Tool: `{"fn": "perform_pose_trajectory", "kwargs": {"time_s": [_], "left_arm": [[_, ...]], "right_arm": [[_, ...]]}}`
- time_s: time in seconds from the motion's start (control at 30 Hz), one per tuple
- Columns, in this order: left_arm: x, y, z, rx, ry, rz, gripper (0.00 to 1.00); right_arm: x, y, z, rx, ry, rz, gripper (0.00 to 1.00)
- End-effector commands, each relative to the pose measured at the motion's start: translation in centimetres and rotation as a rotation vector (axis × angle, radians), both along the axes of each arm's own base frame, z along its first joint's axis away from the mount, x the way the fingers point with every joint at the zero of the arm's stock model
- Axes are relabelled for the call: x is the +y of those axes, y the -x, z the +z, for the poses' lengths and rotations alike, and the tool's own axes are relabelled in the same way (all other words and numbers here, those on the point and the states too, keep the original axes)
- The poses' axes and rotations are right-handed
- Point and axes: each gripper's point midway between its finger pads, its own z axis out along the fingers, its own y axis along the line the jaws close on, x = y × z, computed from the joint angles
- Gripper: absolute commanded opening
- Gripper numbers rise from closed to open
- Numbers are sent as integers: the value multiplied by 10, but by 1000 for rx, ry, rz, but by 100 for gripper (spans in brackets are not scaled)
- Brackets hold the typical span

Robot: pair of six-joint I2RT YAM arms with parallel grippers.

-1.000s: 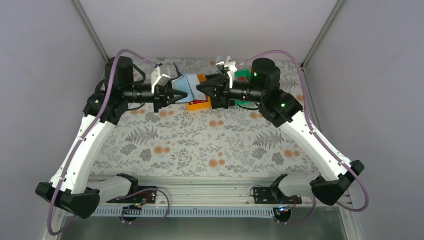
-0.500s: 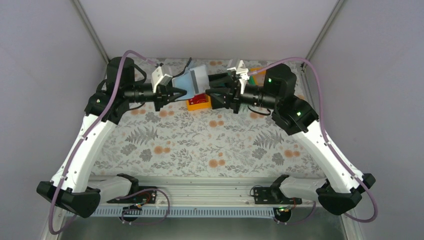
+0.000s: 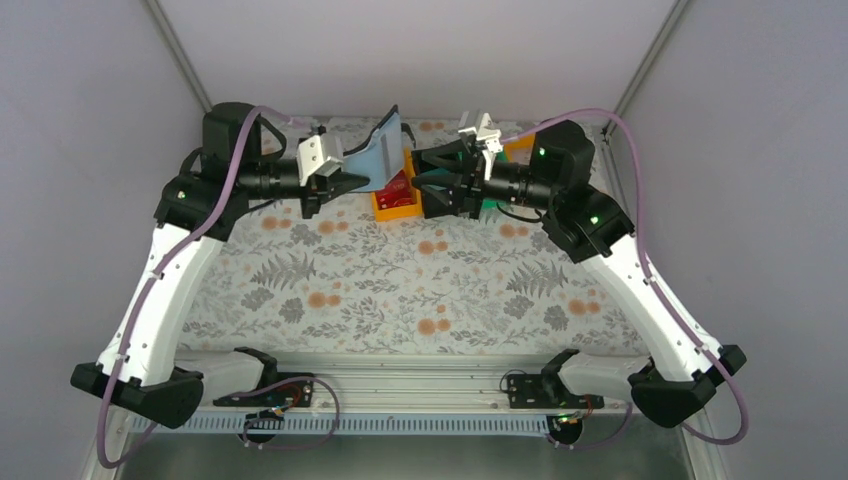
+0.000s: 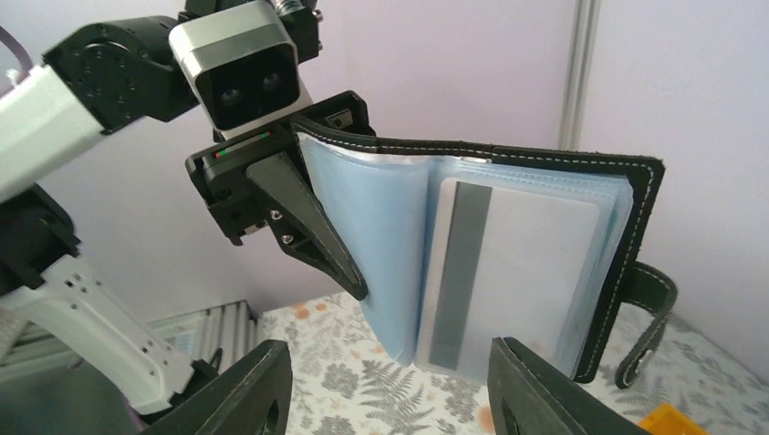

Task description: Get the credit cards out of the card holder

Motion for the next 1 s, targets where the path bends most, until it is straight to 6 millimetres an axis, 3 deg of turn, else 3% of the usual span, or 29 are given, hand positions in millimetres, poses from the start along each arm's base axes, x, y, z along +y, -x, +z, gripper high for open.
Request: {"fn": "perform_pose_trajectory", "kwargs": {"time_s": [0.0,0.23,0.67,0.97], "left_arm": [[4,21,15,-181,-55,-87,2],[-2,35,23,-132,12,-165,2],[-2,32,29,-153,5,-160,2],[-3,31,29,-147,8,-164,2]], "right_arm": [[4,15,11,-37,-44,123,58],[10,13,8,-14,-41,148,63],[-4,11,12,-54,-52,53,70],[0,12,15,-45,-64,76,72]]}}
